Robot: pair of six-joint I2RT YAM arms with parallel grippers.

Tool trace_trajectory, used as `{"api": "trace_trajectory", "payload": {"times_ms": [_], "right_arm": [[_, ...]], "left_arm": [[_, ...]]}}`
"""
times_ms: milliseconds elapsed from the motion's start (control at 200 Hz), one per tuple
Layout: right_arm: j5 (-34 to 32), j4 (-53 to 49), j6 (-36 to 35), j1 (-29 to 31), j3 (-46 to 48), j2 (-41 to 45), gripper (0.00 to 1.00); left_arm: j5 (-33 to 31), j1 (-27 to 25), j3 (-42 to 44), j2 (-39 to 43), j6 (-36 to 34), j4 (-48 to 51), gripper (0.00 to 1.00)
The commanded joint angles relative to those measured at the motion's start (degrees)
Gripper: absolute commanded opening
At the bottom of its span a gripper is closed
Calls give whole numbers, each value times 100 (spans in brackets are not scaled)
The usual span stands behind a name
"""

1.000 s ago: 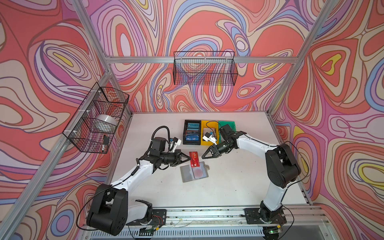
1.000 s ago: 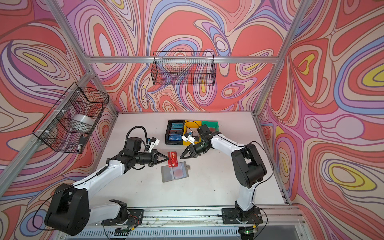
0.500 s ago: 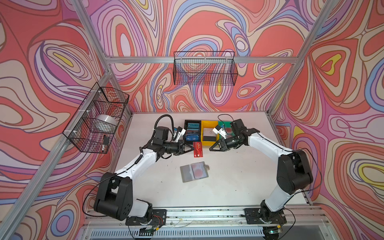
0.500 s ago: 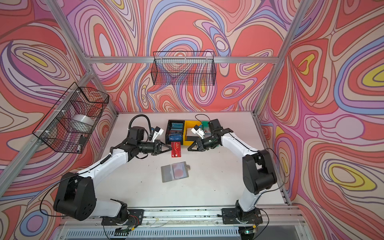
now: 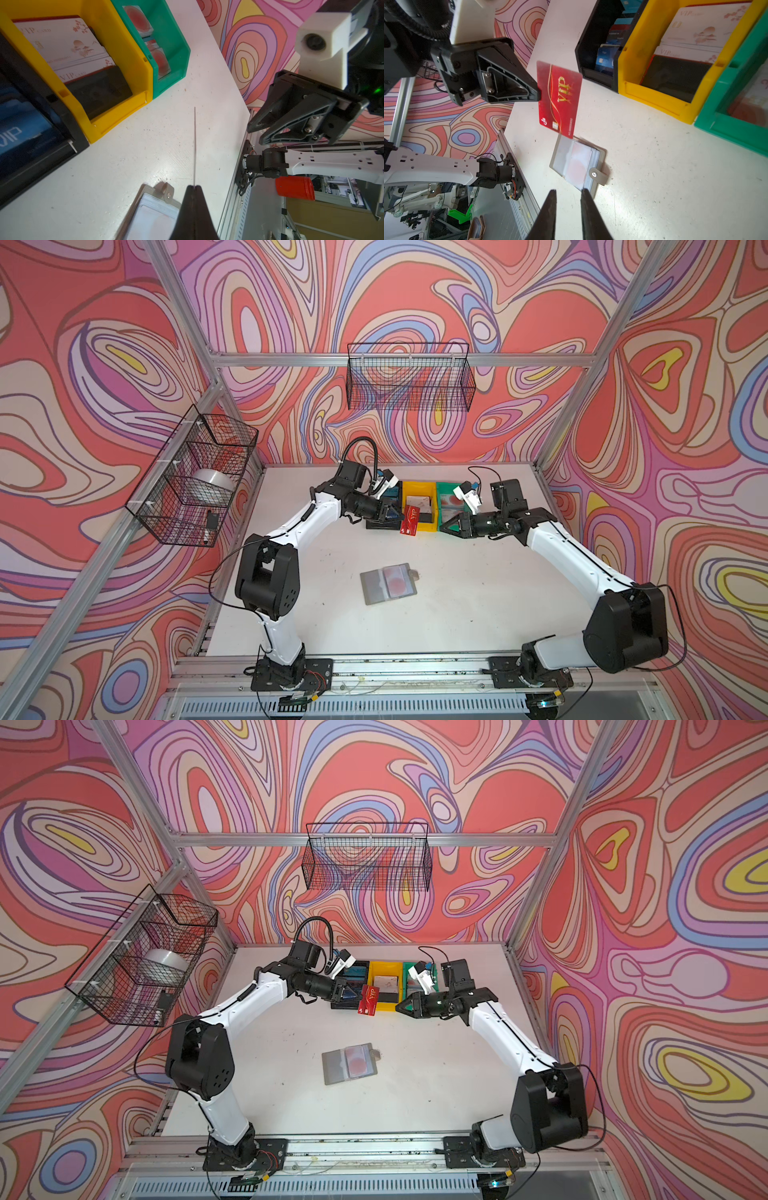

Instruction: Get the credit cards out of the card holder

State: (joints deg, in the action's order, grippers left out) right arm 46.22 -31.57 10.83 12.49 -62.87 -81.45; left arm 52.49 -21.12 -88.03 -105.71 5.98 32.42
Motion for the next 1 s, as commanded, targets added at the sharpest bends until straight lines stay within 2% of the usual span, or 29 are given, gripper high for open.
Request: {"api": "trace_trajectory", "payload": {"times_ms": [0,220,391,566,992], "right_arm": [[-207,97,-42,-102,248,188,24],[-169,55,-151,-281,340,218,24],[-218,13,-147,-343,425,324,24],[-219,179,68,-349,654,531,23],[-297,196,338,-344,1005,1016,23]], "left_arm": [[-298,-53,-661,-456,-918,827,0],[-964,-259,-2337,-1626,-1714,1875,0],[-794,-287,-3485,-2316,-2103,2374,0],[-1095,-294,-4414,-2838,-2363,2775,0],[-1908,-483,-4557,-3122,-3291,2724,0]]}}
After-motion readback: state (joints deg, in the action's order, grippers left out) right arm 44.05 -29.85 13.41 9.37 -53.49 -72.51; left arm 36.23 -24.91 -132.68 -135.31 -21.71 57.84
